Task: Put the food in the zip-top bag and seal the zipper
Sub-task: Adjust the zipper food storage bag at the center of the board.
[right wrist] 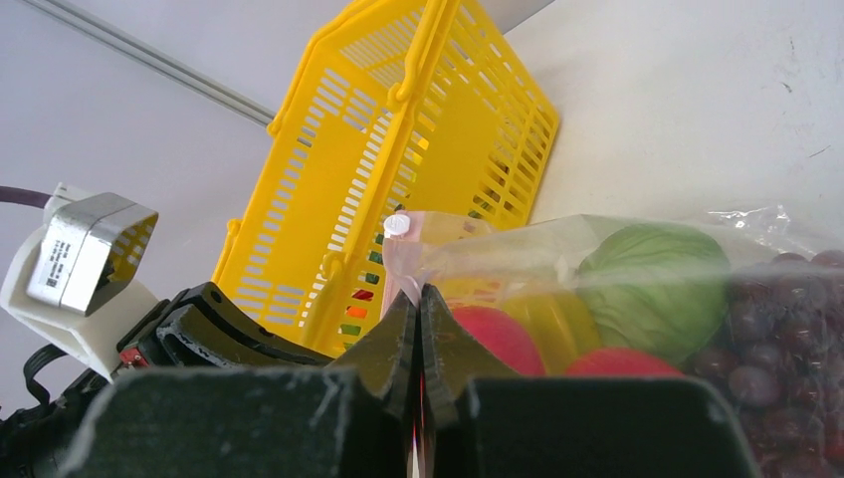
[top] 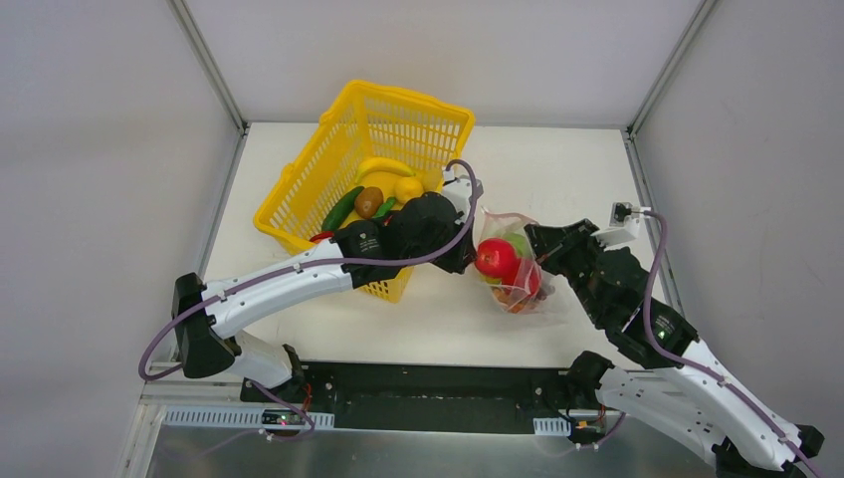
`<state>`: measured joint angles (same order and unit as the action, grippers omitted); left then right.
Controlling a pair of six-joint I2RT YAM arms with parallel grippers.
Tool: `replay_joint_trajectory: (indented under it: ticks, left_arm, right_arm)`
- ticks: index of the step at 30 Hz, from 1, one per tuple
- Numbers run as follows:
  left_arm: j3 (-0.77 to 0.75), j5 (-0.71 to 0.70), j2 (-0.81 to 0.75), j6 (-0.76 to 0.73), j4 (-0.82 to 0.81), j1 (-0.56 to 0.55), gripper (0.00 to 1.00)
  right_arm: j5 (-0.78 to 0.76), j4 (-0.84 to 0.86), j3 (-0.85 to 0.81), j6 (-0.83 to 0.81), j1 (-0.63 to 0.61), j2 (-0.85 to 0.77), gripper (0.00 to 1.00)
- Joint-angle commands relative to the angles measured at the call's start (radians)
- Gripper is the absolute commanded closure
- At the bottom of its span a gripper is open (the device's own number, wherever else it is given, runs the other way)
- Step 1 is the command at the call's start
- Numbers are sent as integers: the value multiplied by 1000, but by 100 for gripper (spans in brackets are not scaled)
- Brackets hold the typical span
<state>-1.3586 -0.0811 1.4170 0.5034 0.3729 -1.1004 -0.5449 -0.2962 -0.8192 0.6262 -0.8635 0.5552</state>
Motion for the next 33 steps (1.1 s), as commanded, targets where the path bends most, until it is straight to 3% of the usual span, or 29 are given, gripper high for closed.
replay_joint_trajectory:
  ticks: [1,8,15,18,25,28,31,33]
  left_arm:
    - [-8,35,-30,-17,-81,-7,100]
    - [-231,117,10,-120,21,69,100]
    - [-615,185,149,-244,283,131,100]
    - [-708,243,230,-265,368,158,100]
    - [-741,432,292,-248,355,158,100]
    - [-729,374,290,-259,407,158,100]
    - [-631,305,225,-266,348,159,100]
    - [-575,238,195,-272,335,164,100]
  right_arm:
    - [40,83,-33,-34,-2,4,99]
    - [133,100,-53,-138,-3,-30,99]
    - [277,102,-92,-207,-3,-43,100]
    - [339,138,-95,-196,-3,-35,100]
    - [346,169,-92,-145,-2,-17,100]
    - [262,134,-91,-100,-2,1,100]
    - [166,17,-130,-52,-3,52,100]
    - [149,27,-120,-32,-2,60,100]
